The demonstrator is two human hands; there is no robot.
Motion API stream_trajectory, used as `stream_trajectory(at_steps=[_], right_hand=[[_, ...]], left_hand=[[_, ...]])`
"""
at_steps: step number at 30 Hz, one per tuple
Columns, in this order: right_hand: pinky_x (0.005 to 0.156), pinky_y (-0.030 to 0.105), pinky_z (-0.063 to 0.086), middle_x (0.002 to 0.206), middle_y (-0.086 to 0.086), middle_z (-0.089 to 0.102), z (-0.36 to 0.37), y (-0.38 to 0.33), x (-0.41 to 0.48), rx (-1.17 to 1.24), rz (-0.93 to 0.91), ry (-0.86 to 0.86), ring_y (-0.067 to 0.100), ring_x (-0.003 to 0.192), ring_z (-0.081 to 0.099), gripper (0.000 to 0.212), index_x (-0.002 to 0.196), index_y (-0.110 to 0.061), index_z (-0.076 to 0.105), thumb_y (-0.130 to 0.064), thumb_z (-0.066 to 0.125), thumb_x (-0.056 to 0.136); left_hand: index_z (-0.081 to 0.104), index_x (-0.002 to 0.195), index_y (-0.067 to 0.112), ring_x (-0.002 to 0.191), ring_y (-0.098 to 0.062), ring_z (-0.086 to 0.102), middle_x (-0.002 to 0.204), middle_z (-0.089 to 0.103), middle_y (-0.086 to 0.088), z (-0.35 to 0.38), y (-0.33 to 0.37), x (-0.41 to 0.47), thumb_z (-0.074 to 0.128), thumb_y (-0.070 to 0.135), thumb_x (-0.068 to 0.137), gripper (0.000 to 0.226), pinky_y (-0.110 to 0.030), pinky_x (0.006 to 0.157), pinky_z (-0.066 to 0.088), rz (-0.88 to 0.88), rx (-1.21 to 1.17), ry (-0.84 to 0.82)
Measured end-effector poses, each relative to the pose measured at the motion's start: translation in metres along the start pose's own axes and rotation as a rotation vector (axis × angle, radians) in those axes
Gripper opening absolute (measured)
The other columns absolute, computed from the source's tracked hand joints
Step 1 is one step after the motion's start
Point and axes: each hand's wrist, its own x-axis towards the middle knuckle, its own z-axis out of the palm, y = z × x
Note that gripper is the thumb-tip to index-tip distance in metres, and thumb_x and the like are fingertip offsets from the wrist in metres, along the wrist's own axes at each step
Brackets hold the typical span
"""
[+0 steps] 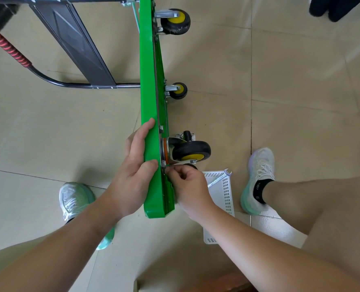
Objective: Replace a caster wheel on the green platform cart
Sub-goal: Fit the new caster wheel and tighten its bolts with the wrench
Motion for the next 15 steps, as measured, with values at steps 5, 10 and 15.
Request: stream_trajectory(at_steps=[5,10,15], right_hand=[[0.068,0.034,0.053,0.077,0.005,0.073,-0.0015,0.0015,-0.0049,-0.122,-0.054,0.022,0.014,0.071,0.067,0.028,0.083,-0.013,0.072,-0.037,0.065,0.096],[0.085,0.042,0.06,0.087,0.004,0.077,-0.0001,0.003,-0.0017,0.024,-0.019,0.028,0.023,0.086,0.072,0.007,0.093,-0.016,0.075,-0.021,0.071,0.092],[0.065,0.028,0.053,0.074,0.001,0.073,-0.0024,0.0016,-0.0028,-0.069,-0.029,0.023,0.01,0.068,0.066,0.025,0.08,-0.014,0.073,-0.034,0.07,0.094]], left_hand=[[0.021,0.154,0.041,0.138,0.011,0.03,0.153,0.031,0.01,0.0006,0.0017,0.0002,0.039,0.014,0.085,0.076,-0.003,0.108,0.023,0.001,0.008,0.0],[0.021,0.153,0.041,0.135,0.016,0.031,0.152,0.031,0.011,0.0005,0.0025,0.0008,0.039,0.013,0.085,0.076,-0.001,0.104,0.022,0.005,0.017,0.001],[0.021,0.153,0.042,0.134,0.016,0.032,0.153,0.031,0.009,0.0001,0.0019,0.0007,0.039,0.014,0.085,0.076,-0.001,0.104,0.024,0.004,0.01,0.0]])
